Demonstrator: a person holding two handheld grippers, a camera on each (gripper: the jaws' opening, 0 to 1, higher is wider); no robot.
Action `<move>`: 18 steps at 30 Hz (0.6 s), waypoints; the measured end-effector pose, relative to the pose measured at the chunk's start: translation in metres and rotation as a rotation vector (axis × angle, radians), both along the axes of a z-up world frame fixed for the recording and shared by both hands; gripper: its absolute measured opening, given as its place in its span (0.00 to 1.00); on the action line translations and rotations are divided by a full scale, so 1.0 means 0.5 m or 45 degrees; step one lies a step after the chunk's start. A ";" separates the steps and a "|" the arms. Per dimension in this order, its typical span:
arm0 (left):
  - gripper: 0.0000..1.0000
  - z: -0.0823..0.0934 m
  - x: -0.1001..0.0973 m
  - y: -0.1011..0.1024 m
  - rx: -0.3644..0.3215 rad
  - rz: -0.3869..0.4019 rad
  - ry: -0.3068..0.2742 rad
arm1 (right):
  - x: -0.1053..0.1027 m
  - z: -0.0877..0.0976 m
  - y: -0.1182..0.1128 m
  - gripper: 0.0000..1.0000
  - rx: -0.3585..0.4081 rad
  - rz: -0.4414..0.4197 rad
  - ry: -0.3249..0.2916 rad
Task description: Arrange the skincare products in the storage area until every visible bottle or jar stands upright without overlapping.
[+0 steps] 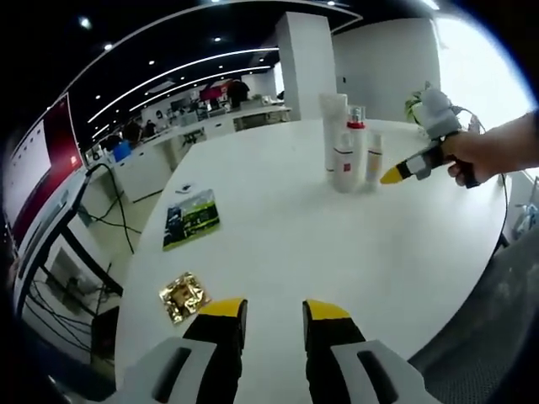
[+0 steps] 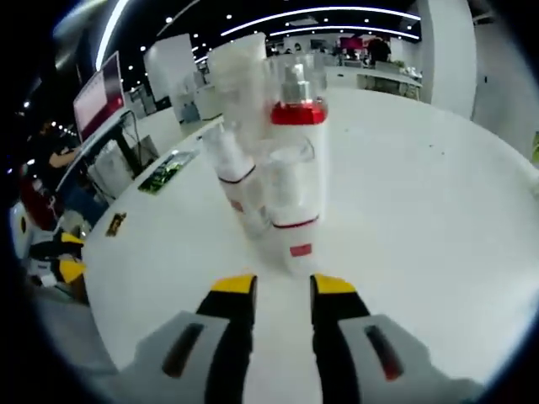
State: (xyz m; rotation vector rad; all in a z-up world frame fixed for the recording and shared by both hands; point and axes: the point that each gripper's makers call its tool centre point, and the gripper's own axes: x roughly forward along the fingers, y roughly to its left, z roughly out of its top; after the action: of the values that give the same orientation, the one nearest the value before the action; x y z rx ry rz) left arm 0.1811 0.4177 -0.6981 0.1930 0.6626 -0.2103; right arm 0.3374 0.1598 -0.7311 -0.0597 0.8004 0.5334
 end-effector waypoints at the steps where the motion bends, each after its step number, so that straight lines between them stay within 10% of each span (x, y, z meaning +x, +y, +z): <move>1: 0.28 0.000 0.000 0.000 -0.002 0.001 -0.002 | 0.000 0.001 0.005 0.26 0.014 0.002 0.003; 18: 0.28 -0.017 -0.005 0.004 0.006 -0.016 0.040 | 0.026 -0.001 0.039 0.25 0.049 0.018 0.008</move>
State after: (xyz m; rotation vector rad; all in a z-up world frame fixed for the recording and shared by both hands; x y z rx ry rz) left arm 0.1786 0.4194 -0.7063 0.1990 0.6935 -0.2244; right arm 0.3504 0.1792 -0.7317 -0.0279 0.7960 0.5624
